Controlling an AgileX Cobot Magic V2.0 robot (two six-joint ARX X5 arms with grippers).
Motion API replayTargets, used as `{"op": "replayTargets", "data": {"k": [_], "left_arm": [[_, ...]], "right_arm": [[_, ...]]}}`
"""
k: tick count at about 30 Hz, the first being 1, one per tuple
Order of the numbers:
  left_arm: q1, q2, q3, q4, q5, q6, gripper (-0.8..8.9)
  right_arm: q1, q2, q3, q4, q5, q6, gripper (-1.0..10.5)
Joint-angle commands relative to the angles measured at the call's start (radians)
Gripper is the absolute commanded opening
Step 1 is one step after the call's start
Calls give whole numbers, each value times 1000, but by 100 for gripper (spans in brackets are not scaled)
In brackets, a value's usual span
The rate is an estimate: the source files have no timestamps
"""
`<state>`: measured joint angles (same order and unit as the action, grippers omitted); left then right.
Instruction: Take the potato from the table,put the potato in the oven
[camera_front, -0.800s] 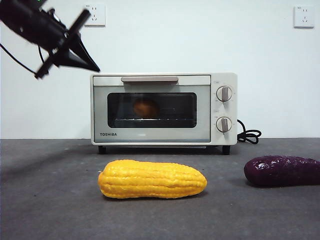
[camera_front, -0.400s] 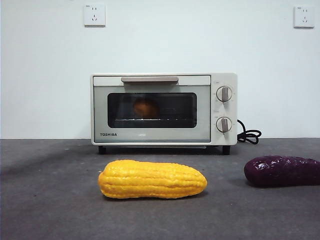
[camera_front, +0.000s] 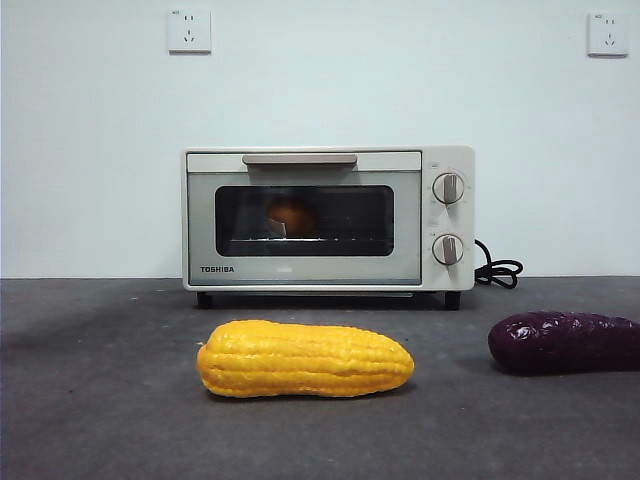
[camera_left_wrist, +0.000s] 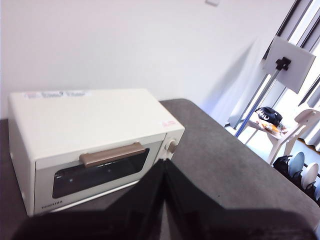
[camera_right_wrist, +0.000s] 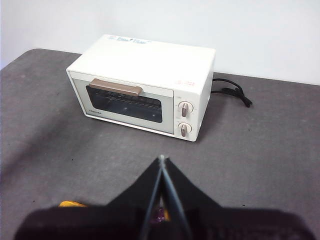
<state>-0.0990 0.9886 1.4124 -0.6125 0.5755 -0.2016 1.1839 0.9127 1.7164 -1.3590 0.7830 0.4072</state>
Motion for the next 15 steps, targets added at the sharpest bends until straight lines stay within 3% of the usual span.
{"op": "replayTargets", "data": {"k": [1,8,9,12,15], "left_arm": [[2,-5,3,1,0,14,-4],[2,12,3,-6,0,22,-4],[4,13,3,-9,-3,51,-4],[24,10,3,-74,-92,264,-4],[33,-3,-10,-185,-302,417,-4]], "right_arm": [[2,-1,-5,-20,4,2,1],[2,-1,-5,-20,4,2,1],[2,-1,-5,-20,4,2,1],[2,-1,-5,-20,4,2,1],[2,-1,-5,-20,4,2,1]]}}
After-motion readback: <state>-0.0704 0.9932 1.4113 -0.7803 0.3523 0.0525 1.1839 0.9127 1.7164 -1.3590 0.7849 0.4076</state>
